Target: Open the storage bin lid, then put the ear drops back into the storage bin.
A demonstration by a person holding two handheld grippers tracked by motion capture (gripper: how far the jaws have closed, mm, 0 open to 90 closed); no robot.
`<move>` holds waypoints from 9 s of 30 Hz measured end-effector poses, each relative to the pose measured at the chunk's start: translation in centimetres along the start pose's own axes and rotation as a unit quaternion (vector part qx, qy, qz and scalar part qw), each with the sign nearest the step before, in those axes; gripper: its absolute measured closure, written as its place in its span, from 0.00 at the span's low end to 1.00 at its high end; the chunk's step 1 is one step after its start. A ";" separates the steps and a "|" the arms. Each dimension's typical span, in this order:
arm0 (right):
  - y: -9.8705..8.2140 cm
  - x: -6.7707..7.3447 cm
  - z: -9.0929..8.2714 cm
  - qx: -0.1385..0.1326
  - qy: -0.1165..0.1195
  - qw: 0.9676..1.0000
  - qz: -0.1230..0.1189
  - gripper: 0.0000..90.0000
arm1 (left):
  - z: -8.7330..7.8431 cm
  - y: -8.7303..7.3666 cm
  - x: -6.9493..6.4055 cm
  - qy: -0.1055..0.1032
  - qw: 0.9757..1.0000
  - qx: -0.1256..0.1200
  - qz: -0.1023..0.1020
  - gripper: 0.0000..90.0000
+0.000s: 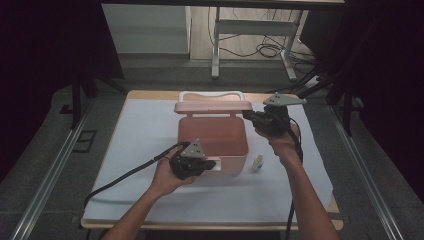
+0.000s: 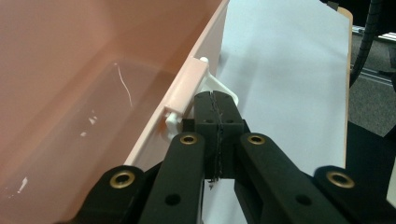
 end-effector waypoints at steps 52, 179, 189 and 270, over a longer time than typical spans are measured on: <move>2.9 -2.8 3.6 0.013 -0.034 0.999 0.012 0.99 | 0.0 0.0 0.1 -0.004 1.000 0.000 -0.002 1.00; -8.2 -3.5 0.2 0.271 0.003 0.959 -0.085 0.54 | -0.1 0.0 0.1 -0.001 1.000 0.003 -0.003 1.00; -10.4 -2.9 2.5 0.313 0.013 0.946 -0.089 0.55 | -0.1 0.0 0.0 -0.001 1.000 0.003 -0.005 1.00; 0.1 -1.1 0.9 0.251 0.016 0.960 -0.122 0.67 | -0.1 0.0 0.1 0.000 1.000 0.003 0.000 1.00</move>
Point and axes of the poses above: each handheld gripper's, and its own axes: z roughly forward along the jaws, y roughly out of its top, x roughly to its left, the point moved 1 cm from there along z, roughly forward along the jaws, and after that the axes turned 9 degrees about -y, right-handed, at the moved point
